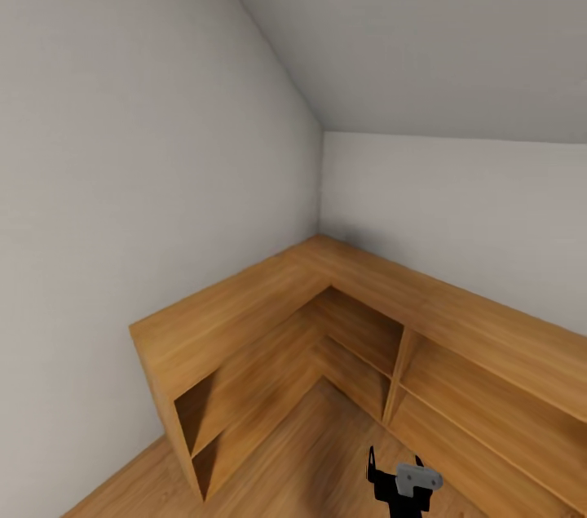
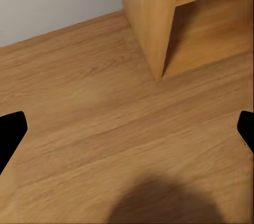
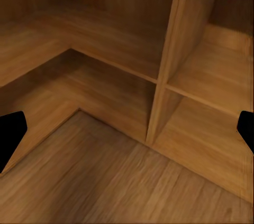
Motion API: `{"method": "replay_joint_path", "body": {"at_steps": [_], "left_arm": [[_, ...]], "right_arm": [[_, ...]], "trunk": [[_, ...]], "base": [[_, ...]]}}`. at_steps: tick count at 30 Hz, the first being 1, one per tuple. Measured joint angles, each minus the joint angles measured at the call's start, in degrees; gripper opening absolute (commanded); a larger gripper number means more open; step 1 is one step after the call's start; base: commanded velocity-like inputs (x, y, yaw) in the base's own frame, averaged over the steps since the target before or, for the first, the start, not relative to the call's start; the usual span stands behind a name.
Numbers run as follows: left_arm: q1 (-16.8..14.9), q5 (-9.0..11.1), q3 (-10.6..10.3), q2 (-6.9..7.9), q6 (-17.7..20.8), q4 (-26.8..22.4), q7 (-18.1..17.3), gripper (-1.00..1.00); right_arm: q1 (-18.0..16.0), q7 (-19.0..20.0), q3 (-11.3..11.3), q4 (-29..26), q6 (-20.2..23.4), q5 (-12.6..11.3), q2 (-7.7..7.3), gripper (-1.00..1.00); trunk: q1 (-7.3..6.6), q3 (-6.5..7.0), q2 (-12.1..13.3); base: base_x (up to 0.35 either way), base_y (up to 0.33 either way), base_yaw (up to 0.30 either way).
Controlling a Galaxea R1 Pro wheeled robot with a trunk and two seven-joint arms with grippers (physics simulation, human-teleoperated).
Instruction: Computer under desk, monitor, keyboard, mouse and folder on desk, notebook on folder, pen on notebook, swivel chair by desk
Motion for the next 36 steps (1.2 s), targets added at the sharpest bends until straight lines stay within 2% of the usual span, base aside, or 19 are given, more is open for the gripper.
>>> {"method": "replay_joint_path", "body": {"at_steps": [36], "left_arm": [[0.00, 0.00, -0.05, 0.00, 0.00, 0.00, -0.01, 1.00]], "right_arm": [[-0.01, 0.01, 0.00, 0.00, 0.69, 0.00, -0.05, 1.00]], "trunk": [[0.01, 0.00, 0.00]], "base": [[0.006, 0.000, -0.295]]}}
